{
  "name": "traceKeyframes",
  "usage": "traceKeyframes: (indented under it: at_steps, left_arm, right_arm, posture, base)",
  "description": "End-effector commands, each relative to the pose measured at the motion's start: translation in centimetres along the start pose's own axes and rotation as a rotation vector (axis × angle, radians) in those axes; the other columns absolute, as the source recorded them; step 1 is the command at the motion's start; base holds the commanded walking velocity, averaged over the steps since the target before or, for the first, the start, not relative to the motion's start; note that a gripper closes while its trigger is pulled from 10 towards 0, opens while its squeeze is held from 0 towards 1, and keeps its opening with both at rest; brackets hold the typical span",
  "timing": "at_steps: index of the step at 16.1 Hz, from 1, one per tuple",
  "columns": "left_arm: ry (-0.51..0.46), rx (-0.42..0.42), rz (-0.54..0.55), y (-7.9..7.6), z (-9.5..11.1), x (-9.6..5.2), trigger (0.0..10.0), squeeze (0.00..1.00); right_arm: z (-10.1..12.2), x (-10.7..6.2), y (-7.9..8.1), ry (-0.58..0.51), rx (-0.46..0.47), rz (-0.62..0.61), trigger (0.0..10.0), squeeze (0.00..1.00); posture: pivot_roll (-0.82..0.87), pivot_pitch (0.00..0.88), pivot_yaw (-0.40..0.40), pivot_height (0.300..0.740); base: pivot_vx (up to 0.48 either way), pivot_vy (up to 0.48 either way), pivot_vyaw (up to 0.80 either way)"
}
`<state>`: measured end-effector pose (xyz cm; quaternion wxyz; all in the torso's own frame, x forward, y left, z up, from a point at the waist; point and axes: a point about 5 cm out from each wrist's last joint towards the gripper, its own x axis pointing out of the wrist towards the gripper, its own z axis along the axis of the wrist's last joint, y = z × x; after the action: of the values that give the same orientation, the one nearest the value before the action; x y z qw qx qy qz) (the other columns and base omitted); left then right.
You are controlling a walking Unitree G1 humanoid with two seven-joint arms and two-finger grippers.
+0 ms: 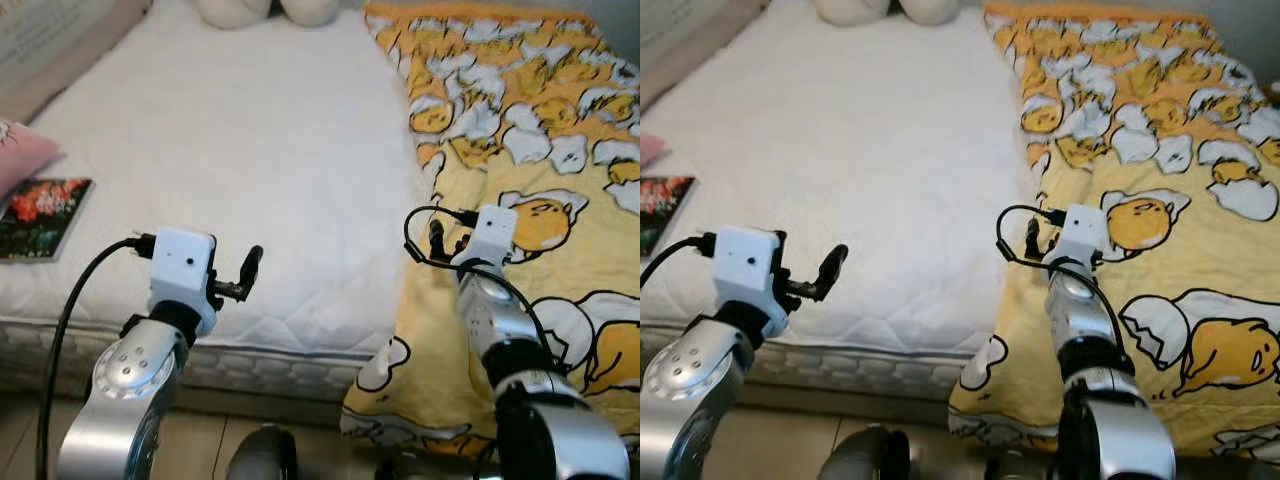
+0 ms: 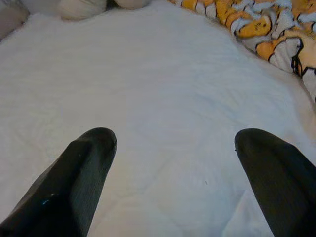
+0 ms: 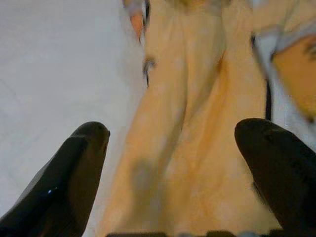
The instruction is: Clean up the room
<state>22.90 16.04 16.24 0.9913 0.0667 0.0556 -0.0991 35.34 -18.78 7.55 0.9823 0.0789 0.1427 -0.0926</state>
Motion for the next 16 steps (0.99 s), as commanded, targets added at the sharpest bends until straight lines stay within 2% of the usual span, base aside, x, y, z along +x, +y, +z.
traceKeyframes:
  at_steps: [1,2,3,4,5,6,7,8,10,11,12,16]
  left_arm:
    - [0.007,0.001,0.005,0.1,0.2,-0.4,10.0,0.0]
    - [0.005,-0.004,-0.016,0.0,0.2,-0.6,10.0,0.0]
    - [0.011,0.032,-0.108,-0.7,0.2,-1.2,10.0,0.0]
    - [0.016,0.116,-0.188,-1.1,-0.4,-2.5,10.0,0.0]
    - [0.02,0.143,-0.225,-1.4,-0.7,-3.0,10.0,0.0]
    - [0.033,0.191,-0.328,-2.2,-1.4,-4.0,10.0,0.0]
    - [0.047,0.186,-0.451,-3.2,-2.1,-5.0,10.0,0.0]
    - [0.062,0.163,-0.544,-3.8,-2.5,-5.4,10.0,0.0]
    - [0.041,0.104,-0.602,-3.9,-1.9,-4.7,10.0,0.0]
    - [0.003,0.083,-0.648,-4.4,-1.2,-4.5,10.0,0.0]
    - [-0.01,0.08,-0.664,-4.5,-1.0,-4.5,10.0,0.0]
    - [-0.01,0.08,-0.664,-4.5,-1.0,-4.5,10.0,0.0]
  right_arm:
    - [-1.1,0.0,-0.6,0.059,0.048,-0.036,10.0,0.0]
    - [-1.5,-0.1,-0.8,0.079,0.056,-0.045,10.0,0.0]
    - [-2.2,-0.1,-1.0,0.113,0.057,-0.055,10.0,0.0]
    - [-3.0,-0.3,-1.1,0.164,0.074,-0.057,10.0,0.0]
    - [-3.3,-0.3,-0.9,0.183,0.069,-0.044,10.0,0.0]
    - [-3.8,-0.4,-0.6,0.213,0.06,-0.024,10.0,0.0]
    - [-4.2,-0.5,0.0,0.237,0.017,0.02,10.0,0.0]
    - [-4.5,-0.6,0.4,0.259,-0.008,0.043,10.0,0.0]
    - [-4.6,-0.6,0.3,0.265,-0.039,0.041,10.0,0.03]
    - [-4.5,-0.6,0.3,0.262,-0.05,0.04,10.0,0.7]
    - [-4.5,-0.6,0.4,0.26,-0.049,0.044,10.0,1.0]
    - [-4.5,-0.6,0.4,0.26,-0.049,0.044,10.0,1.0]
  posture:
    - [0.2,0.205,0.025,0.714]
    - [0.21,0.209,0.024,0.714]
    - [0.2,0.214,0.027,0.714]
    - [0.2,0.219,0.029,0.714]
    - [0.2,0.219,0.029,0.714]
    - [0.2,0.22,0.03,0.714]
    - [0.19,0.221,0.027,0.714]
    - [0.19,0.222,0.025,0.714]
    - [0.19,0.223,0.023,0.714]
    - [0.18,0.223,0.022,0.714]
    - [0.18,0.222,0.022,0.714]
    - [0.18,0.222,0.022,0.714]
  base:
    - [0.0,0.0,0.0]
    - [0.0,0.0,0.0]
    - [0.0,0.0,0.0]
    - [0.0,0.0,0.0]
    - [0.0,0.0,0.0]
    - [0.0,0.0,0.0]
    - [0.0,0.0,0.0]
    - [0.0,0.0,0.0]
    - [0.0,0.0,0.0]
    - [0.0,0.0,0.0]
    - [0.0,0.0,0.0]
    - [0.0,0.0,0.0]
